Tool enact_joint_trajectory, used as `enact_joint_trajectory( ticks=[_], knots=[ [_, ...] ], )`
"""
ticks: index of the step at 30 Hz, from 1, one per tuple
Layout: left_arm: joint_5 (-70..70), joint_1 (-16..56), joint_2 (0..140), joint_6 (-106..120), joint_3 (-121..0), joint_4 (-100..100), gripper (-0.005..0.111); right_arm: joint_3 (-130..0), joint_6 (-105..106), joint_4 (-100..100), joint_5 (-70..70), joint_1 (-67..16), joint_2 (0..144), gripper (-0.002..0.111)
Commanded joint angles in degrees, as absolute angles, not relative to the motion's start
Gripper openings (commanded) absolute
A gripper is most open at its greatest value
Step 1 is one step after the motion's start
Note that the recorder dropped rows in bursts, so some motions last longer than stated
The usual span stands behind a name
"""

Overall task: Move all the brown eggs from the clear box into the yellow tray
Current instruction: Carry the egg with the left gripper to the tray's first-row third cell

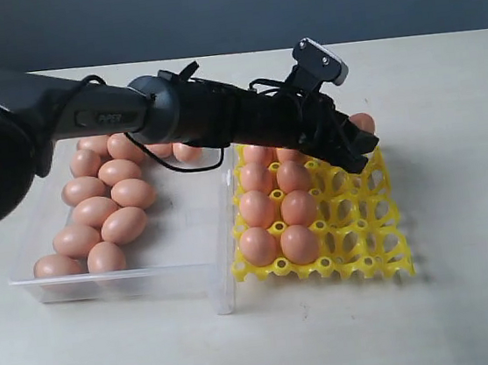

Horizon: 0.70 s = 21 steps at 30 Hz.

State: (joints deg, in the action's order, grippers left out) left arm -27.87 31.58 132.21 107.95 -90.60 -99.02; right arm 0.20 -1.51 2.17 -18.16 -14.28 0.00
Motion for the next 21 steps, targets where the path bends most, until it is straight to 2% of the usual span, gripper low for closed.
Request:
enact_joint_trajectory(
  ticks=[1,11,14,18,21],
  knots=[
    [-27.33,31.86,133.02,108.57,-91.46,-99.95,0.000,0.00,-1.49,2.10,-17.47,-14.37,0.00,0.001],
    [-30.54,30.37,132.74,107.94,-91.46,-99.95,0.001,0.00,-1.49,2.10,-17.47,-14.37,0.00,0.001],
    [-30.43,30.32,132.64,105.93,-91.46,-99.95,0.008,0.00,-1.49,2.10,-17.47,-14.37,0.00,0.001],
    [-30.54,30.32,132.15,104.90,-91.46,-99.43,0.027,0.00,-1.49,2.10,-17.47,-14.37,0.00,0.001],
    [-29.33,30.32,131.56,104.90,-91.46,-98.87,0.037,0.00,-1.49,2.10,-17.47,-14.37,0.00,0.001]
  ],
)
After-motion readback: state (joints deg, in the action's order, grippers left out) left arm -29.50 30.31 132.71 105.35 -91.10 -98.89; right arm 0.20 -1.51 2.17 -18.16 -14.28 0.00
